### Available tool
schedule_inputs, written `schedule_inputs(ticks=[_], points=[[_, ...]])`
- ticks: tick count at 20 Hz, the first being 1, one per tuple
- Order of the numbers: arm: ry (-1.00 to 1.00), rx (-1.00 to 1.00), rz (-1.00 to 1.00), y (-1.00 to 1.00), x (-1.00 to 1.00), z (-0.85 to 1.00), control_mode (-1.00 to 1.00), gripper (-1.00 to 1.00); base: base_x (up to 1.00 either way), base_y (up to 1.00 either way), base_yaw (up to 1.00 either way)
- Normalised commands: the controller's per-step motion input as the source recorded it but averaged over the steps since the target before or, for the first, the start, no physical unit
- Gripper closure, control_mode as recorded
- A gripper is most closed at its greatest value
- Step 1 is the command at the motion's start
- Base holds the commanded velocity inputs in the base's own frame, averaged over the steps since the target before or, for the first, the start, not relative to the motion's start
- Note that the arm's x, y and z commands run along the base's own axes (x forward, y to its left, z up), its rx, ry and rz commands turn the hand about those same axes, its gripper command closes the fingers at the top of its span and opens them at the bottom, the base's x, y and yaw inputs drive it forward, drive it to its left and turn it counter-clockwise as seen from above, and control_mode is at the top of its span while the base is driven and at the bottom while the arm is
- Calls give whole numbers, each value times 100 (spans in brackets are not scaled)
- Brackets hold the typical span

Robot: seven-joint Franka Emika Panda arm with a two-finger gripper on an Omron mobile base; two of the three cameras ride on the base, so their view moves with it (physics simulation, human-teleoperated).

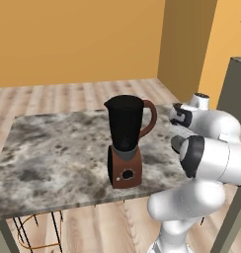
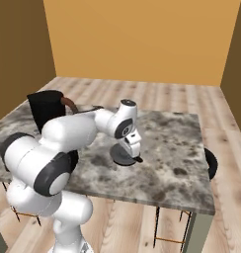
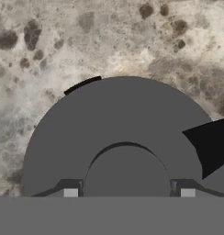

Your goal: Open the blender lid, put the kiwi in the blender, close the lid, and start the blender.

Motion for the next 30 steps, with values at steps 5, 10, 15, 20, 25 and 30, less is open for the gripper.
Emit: schedule_inputs(ticks=[5, 10, 15, 20, 25, 30], points=[[-19, 0, 0, 0, -8, 100, -100, 100, 0, 0, 0], [-20, 0, 0, 0, -6, 100, -100, 100, 0, 0, 0], [-22, -1, 0, 0, -7, 100, -100, 100, 0, 0, 0], [-14, -3, 0, 6, -6, 100, -100, 100, 0, 0, 0], [-10, -9, 0, 24, -8, 100, -100, 100, 0, 0, 0], [-5, -10, 0, 36, -8, 97, -100, 100, 0, 0, 0]])
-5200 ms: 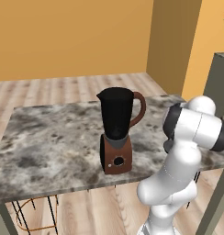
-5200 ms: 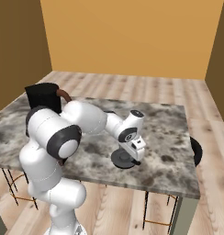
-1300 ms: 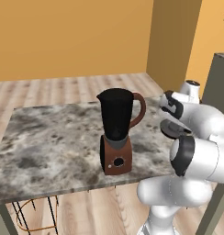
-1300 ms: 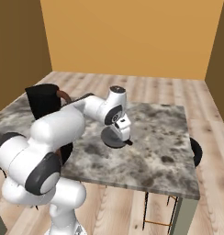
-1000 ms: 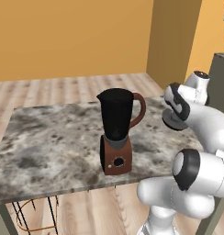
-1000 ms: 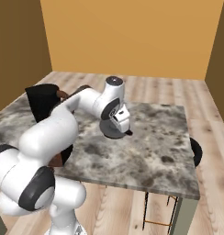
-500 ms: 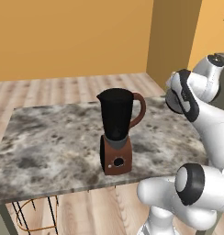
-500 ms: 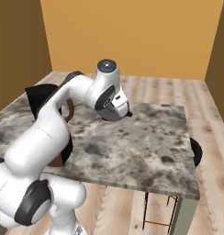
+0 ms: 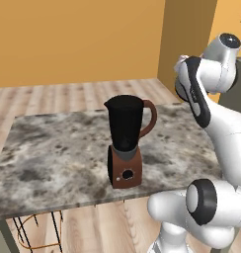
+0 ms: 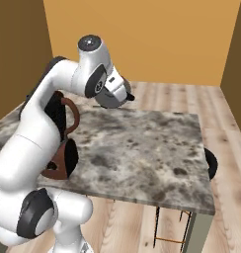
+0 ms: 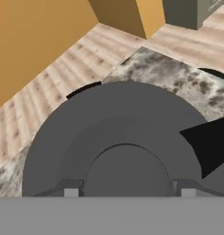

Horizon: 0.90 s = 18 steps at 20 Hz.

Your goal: Open the blender lid, put the kiwi in the blender, close the lid, and start the blender.

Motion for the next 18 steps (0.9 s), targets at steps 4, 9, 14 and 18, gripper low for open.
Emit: schedule_inputs(ticks=[4, 9, 14, 18], points=[[0, -9, 0, 56, -10, 56, -100, 100, 0, 0, 0], [9, -5, 0, 66, -14, 16, -100, 100, 0, 0, 0], [9, -1, 0, 63, -25, 3, -100, 100, 0, 0, 0], [6, 0, 0, 54, -24, 10, -100, 100, 0, 0, 0]])
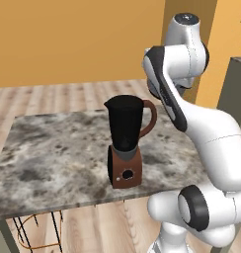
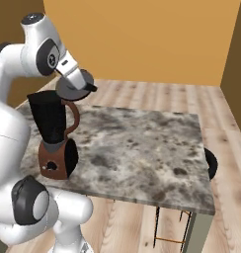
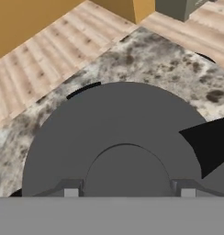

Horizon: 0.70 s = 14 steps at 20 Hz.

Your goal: Open the blender lid, put the kiwi in the blender, close the lid, and start the blender.

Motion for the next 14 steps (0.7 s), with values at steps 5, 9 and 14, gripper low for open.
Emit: schedule_inputs(ticks=[5, 9, 14], points=[[13, 0, 0, 55, -19, 0, -100, 100, 0, 0, 0], [16, 0, 0, 64, -6, 0, -100, 100, 0, 0, 0], [15, 0, 1, 58, 0, 0, -100, 100, 0, 0, 0]])
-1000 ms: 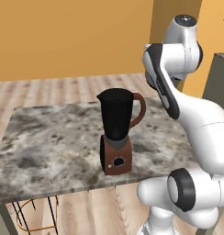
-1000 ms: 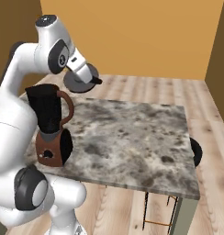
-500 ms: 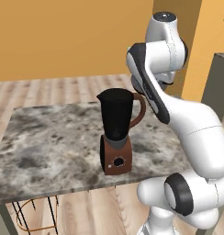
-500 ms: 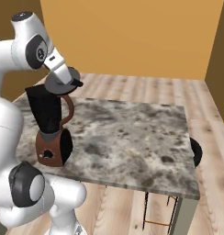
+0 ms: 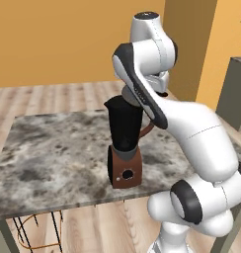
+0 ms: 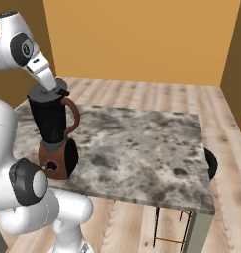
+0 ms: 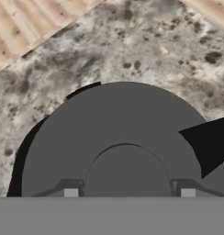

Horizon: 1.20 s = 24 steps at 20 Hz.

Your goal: Open the blender lid, put the kiwi in the blender, close the lid, and start the blender.

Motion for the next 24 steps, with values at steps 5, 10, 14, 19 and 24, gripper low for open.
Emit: schedule_inputs(ticks=[5, 10, 14, 19, 24], points=[[11, 0, 3, 32, 0, -9, -100, 100, 0, 0, 0], [6, 0, 3, 25, 9, -14, -100, 100, 0, 0, 0], [4, 0, 3, 15, 22, -8, -100, 100, 0, 0, 0], [0, 1, 3, 2, 23, -2, -100, 100, 0, 0, 0], [0, 2, 2, 0, 24, 0, -100, 100, 0, 0, 0]])
